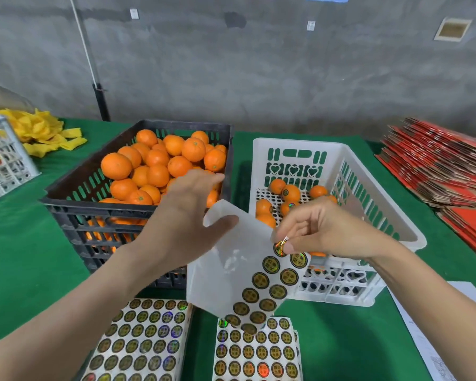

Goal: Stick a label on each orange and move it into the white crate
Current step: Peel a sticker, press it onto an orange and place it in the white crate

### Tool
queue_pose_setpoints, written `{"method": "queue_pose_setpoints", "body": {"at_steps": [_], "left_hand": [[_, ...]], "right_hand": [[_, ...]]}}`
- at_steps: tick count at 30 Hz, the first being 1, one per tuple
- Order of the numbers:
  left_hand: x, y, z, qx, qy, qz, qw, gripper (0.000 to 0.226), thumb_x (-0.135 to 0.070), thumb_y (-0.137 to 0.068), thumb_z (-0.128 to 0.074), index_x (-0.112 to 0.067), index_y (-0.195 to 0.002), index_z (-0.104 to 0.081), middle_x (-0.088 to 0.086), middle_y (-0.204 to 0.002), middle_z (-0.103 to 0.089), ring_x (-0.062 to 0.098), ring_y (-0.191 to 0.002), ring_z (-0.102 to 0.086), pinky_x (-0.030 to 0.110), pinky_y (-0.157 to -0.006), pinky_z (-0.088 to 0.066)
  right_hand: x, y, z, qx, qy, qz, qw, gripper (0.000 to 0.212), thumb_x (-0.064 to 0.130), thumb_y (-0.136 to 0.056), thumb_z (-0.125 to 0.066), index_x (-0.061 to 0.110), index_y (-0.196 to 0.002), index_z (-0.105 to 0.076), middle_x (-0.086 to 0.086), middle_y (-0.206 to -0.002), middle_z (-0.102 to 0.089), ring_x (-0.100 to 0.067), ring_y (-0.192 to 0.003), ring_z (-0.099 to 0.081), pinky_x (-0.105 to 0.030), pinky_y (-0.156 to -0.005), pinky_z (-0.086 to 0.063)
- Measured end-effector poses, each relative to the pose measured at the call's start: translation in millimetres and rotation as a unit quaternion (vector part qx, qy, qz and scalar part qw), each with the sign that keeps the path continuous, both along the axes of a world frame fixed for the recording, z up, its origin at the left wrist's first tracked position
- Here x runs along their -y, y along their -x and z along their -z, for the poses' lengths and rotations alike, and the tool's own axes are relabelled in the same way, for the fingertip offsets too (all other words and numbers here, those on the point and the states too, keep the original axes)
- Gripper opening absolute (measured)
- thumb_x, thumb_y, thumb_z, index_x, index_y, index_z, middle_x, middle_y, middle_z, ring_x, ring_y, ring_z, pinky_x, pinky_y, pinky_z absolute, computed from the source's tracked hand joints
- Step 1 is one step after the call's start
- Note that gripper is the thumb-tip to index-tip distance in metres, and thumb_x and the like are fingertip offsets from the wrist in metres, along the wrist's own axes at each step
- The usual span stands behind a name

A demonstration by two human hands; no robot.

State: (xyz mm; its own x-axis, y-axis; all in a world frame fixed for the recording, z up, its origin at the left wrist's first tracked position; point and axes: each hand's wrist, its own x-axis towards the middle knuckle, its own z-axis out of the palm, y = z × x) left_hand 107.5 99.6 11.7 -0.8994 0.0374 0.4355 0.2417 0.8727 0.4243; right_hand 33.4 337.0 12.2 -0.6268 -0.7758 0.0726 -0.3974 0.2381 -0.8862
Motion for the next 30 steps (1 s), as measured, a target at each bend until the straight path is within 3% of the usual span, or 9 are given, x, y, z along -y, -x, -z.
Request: {"method": "queue_pose_setpoints", "body": {"at_steps": [2,4,7,9,13,15,22,26,30], "left_hand": [[-7,-3,-4,-0.027,0.025,0.091,0.995,0.055,-0.039,-0.089,-0.06,-0.018,-0.139,-0.049,-0.005,-0.146,-0.043,0.01,-0.137,-0.032,0.027,-0.115,-0.022],[-14,1,-3,0.117,-0.001,0.182,0.976,0.039,-0.03,-0.095,-0.055,-0.02,-0.133,-0.055,-0.006,-0.136,-0.054,0.005,-0.128,-0.042,0.03,-0.112,-0.029],[-17,7,6,0.304,-0.122,0.22,0.919,0.022,-0.018,-0.099,-0.051,-0.005,-0.106,-0.066,0.01,-0.09,-0.063,0.021,-0.082,-0.056,0.031,-0.072,-0.044],[-12,11,12,0.356,-0.216,0.2,0.887,0.024,-0.016,-0.098,-0.053,0.002,-0.089,-0.067,0.01,-0.078,-0.06,0.018,-0.07,-0.055,0.025,-0.064,-0.043],[-3,16,20,0.47,-0.416,0.209,0.75,0.015,-0.008,-0.088,-0.059,-0.003,-0.084,-0.073,0.013,-0.086,-0.072,0.024,-0.074,-0.069,0.032,-0.07,-0.055],[0,18,23,0.487,-0.456,0.213,0.713,0.017,-0.008,-0.083,-0.059,-0.005,-0.083,-0.076,0.014,-0.086,-0.074,0.025,-0.076,-0.071,0.033,-0.07,-0.057],[8,22,30,0.496,-0.486,0.185,0.696,0.025,-0.013,-0.077,-0.06,0.001,-0.094,-0.072,0.017,-0.089,-0.073,0.027,-0.079,-0.071,0.039,-0.08,-0.056],[9,27,32,0.5,-0.467,0.185,0.706,0.027,-0.013,-0.076,-0.058,0.004,-0.096,-0.067,0.014,-0.083,-0.073,0.024,-0.073,-0.07,0.037,-0.078,-0.055],[11,32,36,0.496,-0.458,0.19,0.713,0.022,-0.011,-0.075,-0.059,0.0,-0.087,-0.073,0.014,-0.082,-0.073,0.024,-0.073,-0.07,0.034,-0.073,-0.056]], "right_hand": [[5,-3,-1,0.005,-0.012,-0.025,1.0,0.025,-0.004,-0.074,-0.074,0.02,-0.081,-0.075,-0.012,-0.083,-0.073,-0.013,-0.071,-0.067,-0.02,-0.069,-0.055],[12,-4,-1,0.011,-0.017,-0.036,0.999,0.027,-0.005,-0.075,-0.073,0.021,-0.081,-0.075,-0.013,-0.084,-0.073,-0.012,-0.07,-0.067,-0.02,-0.068,-0.055],[18,-7,1,0.005,-0.009,-0.011,1.0,0.026,-0.003,-0.076,-0.073,0.022,-0.085,-0.076,-0.015,-0.085,-0.073,-0.018,-0.072,-0.069,-0.033,-0.072,-0.056],[22,-11,3,-0.024,-0.013,0.005,1.0,0.027,0.001,-0.077,-0.073,0.026,-0.087,-0.076,-0.017,-0.081,-0.072,-0.033,-0.07,-0.066,-0.042,-0.071,-0.054],[28,-16,3,-0.044,-0.008,0.008,0.999,0.021,0.004,-0.079,-0.073,0.024,-0.084,-0.076,-0.021,-0.07,-0.066,-0.022,-0.058,-0.054,-0.032,-0.058,-0.044],[30,-18,2,-0.037,-0.001,0.007,0.999,0.018,0.003,-0.078,-0.074,0.019,-0.084,-0.075,-0.018,-0.07,-0.066,-0.017,-0.059,-0.056,-0.032,-0.059,-0.045],[38,-23,15,-0.057,0.014,0.042,0.997,0.014,0.004,-0.079,-0.072,0.013,-0.091,-0.074,-0.011,-0.071,-0.07,-0.036,-0.062,-0.061,-0.043,-0.058,-0.049],[42,-21,20,-0.072,0.015,0.04,0.997,0.01,0.004,-0.078,-0.073,0.01,-0.087,-0.074,-0.004,-0.064,-0.067,-0.01,-0.055,-0.056,-0.02,-0.052,-0.044],[43,-20,26,-0.07,0.015,0.046,0.996,0.01,0.003,-0.077,-0.074,0.01,-0.084,-0.073,0.002,-0.06,-0.062,-0.008,-0.056,-0.055,-0.027,-0.057,-0.047]]}}
